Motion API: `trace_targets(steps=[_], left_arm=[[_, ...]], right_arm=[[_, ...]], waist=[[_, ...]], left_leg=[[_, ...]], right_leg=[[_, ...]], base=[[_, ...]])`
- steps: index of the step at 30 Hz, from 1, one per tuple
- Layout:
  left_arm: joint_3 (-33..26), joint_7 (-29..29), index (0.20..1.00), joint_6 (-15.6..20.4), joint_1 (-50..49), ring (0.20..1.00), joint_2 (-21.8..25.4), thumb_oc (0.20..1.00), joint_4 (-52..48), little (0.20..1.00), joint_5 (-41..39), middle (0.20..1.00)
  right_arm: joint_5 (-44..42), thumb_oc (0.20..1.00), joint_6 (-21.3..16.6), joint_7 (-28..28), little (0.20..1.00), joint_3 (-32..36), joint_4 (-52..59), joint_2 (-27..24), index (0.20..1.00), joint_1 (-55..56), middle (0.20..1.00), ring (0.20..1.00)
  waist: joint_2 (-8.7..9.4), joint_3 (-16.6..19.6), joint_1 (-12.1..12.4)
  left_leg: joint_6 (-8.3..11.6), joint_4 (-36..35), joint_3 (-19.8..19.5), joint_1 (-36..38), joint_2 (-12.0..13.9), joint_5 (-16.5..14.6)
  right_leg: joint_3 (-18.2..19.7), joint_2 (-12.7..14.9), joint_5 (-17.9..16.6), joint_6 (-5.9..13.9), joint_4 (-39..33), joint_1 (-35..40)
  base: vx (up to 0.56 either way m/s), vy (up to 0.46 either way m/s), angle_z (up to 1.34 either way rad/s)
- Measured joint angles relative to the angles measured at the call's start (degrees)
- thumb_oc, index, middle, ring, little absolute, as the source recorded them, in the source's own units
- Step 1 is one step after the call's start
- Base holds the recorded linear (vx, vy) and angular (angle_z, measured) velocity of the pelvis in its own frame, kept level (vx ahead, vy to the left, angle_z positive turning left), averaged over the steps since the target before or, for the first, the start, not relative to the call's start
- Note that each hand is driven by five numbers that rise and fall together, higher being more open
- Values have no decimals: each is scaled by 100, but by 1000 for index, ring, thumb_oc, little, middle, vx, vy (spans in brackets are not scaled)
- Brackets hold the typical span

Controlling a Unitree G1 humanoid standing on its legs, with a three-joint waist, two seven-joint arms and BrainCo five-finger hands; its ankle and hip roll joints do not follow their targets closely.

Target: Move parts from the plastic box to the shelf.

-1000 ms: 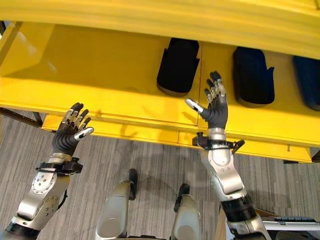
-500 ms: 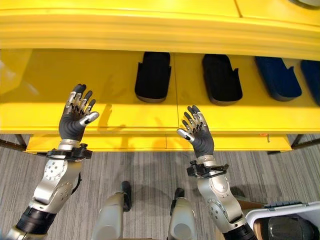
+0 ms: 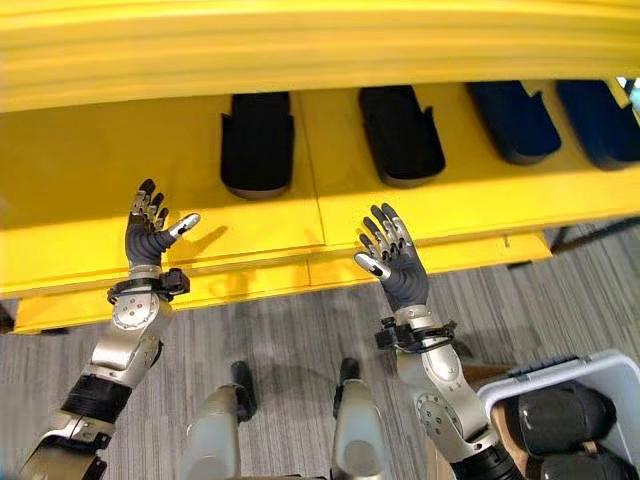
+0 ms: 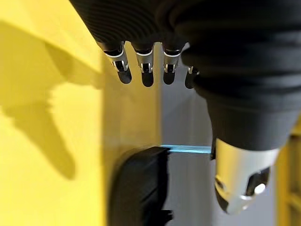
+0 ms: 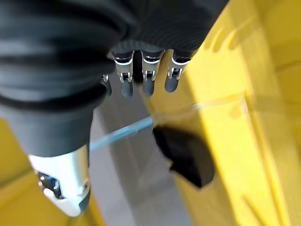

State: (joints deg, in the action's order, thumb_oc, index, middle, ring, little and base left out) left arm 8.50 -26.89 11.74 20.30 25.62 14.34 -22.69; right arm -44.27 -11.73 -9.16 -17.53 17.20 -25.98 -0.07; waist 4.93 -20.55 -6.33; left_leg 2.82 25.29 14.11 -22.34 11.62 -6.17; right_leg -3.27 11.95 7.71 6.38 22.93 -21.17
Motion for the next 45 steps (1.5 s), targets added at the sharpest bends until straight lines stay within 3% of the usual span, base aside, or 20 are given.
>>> trace_targets(steps=[12,23,26,45], left_arm=[[-204,-500,1000,-14,1009,1000,96,1000,1038,1000,23,1000],[438,-598,1000,-4,2826,1000,613,1000,2794,1000,27,1000],[695,-551,1000,-29,3167,1000,667,1000,2844,1000,-32,1000],[732,-467,1000,15,3264,1000,473,1000,3013,1000,-17,1000]], right_arm=[[-133,1000,-6,1,1000,-14,223,-231,1000,-25,1000,1000],[-182,1000,-129,13,1000,-109,439,-492,1000,26,1000,1000],[-218,1000,-175,13,1000,-96,459,-669,1000,223,1000,1000],[-214,1000,-247,179,1000,-94,467,-672,1000,252,1000,1000]], waist=[[-33,-309,-70],[130,-481,-271],[179,-545,-383],[180,-543,-351]], left_leg=[[63,77,93,-72,188,-3],[144,479,90,-399,374,-115],[149,569,83,-533,431,-119],[144,595,61,-530,430,-122]], right_leg=[[135,-176,37,-85,211,-246],[256,-307,119,-149,574,-632],[274,-358,104,-159,637,-769],[274,-351,106,-164,689,-760]], base=[[-20,2,-8],[-5,4,-6],[-15,6,-4],[0,0,0]])
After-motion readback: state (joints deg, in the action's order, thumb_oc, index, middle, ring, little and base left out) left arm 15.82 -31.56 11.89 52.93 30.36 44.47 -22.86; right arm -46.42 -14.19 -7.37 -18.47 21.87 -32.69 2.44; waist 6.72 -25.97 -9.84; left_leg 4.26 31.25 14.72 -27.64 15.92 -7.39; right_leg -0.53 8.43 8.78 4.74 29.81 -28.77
